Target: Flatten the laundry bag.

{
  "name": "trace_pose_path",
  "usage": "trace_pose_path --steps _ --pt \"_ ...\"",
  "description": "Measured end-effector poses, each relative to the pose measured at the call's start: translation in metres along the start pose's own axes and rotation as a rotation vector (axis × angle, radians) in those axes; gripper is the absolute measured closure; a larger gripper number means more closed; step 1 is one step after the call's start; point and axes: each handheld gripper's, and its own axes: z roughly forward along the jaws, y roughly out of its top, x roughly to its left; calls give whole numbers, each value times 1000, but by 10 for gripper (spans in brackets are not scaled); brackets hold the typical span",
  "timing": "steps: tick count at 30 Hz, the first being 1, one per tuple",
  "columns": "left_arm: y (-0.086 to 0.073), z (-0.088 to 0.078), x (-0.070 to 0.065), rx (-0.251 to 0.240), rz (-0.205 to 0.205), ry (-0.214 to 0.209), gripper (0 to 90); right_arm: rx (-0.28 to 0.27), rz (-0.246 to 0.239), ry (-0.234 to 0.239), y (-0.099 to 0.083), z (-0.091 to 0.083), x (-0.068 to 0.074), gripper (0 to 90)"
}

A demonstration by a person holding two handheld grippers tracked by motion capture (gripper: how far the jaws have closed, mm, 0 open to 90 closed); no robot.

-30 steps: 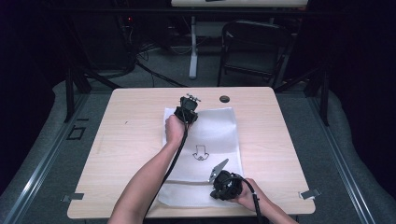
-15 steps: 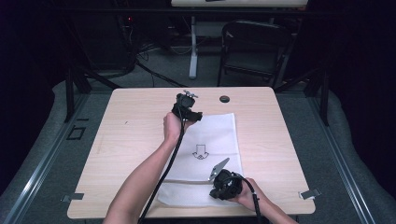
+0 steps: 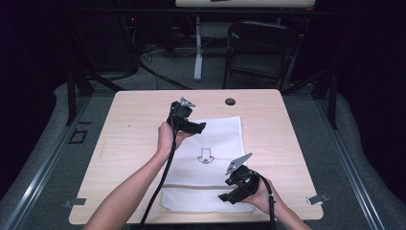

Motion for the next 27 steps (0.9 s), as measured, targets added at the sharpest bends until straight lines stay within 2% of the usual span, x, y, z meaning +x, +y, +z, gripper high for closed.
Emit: trace_pose_path --steps 1,3,4,6,9,11,13,14,18,20,24,27 --pt "-4 -3 -3 0 8 -9 161 -2 5 -5 0 -1 -1 287" --pt "-10 -8 -7 -10 17 -29 156 -15 19 -13 -1 -4 -3 187" --pt "-13 -10 -8 -7 24 -37 151 2 19 -26 0 -7 -5 172" --pt "-18 -14 -12 -11 32 -55 145 -18 41 -20 -1 -10 -8 147" --pt "-27 -20 -18 -12 50 -72 130 -23 46 -33 -2 -15 -11 124" --pt "-31 -24 -21 -7 66 -82 120 -18 39 -48 -3 -18 -15 93" --pt "-35 -29 -24 -9 73 -83 105 -18 60 -56 -5 -21 -16 75" --pt "-36 -30 -25 -10 74 -87 104 -9 49 -67 -6 -24 -19 65" --pt "-47 -38 -31 0 87 -114 97 -37 65 -99 -9 -36 -23 68" --pt "-53 -42 -34 4 105 -111 94 -23 69 -118 -11 -41 -26 68" --pt "-66 -45 -36 -1 107 -128 96 -18 77 -141 -17 -47 -30 76" --pt "-72 -43 -38 17 115 -124 101 -15 95 -156 -19 -47 -33 83"
